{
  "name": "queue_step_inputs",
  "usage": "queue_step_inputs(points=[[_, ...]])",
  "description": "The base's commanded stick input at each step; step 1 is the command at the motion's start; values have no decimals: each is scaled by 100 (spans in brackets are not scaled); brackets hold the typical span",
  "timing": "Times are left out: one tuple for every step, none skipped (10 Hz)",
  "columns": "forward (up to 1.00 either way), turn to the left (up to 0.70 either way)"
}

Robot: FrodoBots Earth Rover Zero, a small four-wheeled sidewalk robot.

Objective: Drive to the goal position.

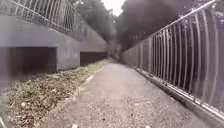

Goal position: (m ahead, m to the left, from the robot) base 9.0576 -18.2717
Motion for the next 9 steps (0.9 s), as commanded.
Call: queue_step_inputs(points=[[100,0],[100,0],[100,0],[100,0],[100,0],[100,0],[100,0],[100,0],[100,0]])
